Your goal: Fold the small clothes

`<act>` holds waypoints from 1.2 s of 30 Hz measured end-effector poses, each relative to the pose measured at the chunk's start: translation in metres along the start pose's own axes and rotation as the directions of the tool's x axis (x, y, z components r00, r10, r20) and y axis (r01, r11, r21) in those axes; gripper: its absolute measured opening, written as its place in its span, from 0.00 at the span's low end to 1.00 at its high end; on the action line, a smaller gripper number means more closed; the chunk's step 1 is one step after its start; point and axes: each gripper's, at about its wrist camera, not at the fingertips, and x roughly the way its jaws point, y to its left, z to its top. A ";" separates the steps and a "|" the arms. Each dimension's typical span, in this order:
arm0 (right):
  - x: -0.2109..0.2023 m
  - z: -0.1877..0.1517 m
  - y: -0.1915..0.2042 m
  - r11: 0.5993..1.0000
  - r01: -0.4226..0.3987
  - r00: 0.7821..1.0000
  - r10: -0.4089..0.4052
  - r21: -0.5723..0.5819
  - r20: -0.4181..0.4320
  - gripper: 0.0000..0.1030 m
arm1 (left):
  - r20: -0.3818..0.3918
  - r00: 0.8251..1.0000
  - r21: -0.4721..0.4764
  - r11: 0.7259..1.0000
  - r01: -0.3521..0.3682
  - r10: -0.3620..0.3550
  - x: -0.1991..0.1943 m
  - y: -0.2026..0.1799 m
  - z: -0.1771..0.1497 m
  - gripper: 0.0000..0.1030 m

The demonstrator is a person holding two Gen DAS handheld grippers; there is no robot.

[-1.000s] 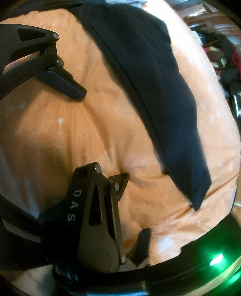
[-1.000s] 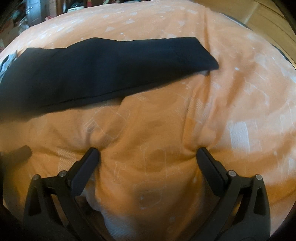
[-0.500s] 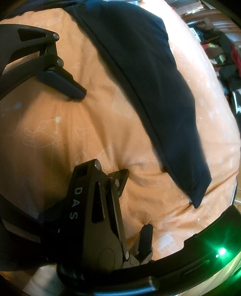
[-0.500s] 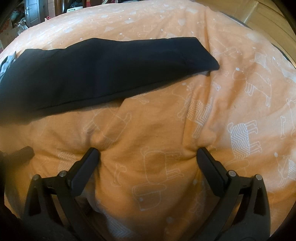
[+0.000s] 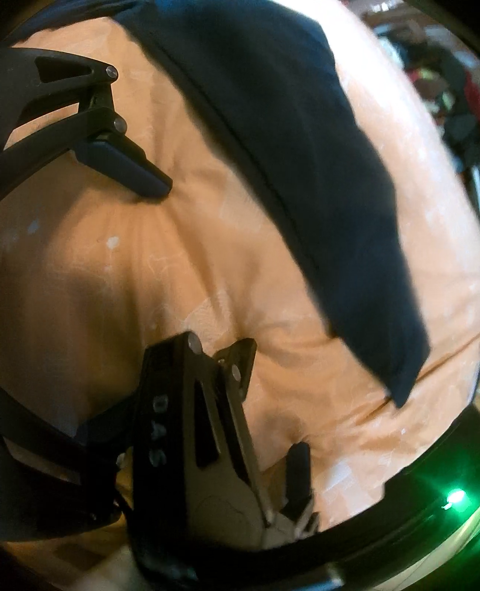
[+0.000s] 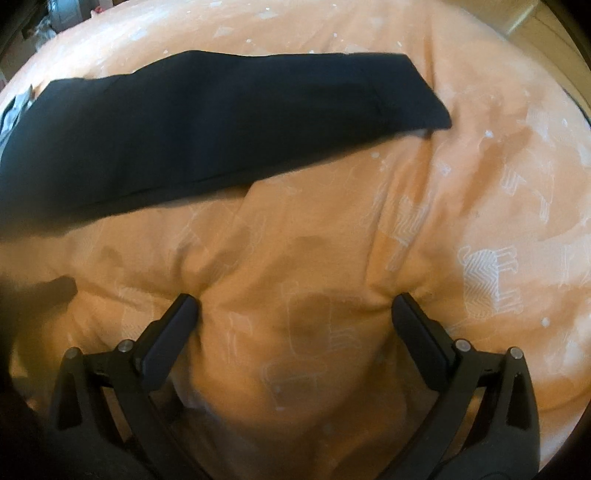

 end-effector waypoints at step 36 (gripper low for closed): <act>-0.392 -0.155 0.248 0.889 -0.392 0.426 0.402 -0.235 0.810 1.00 | 0.543 0.593 -0.444 0.803 -0.398 0.595 -0.522 0.254 -0.219 1.00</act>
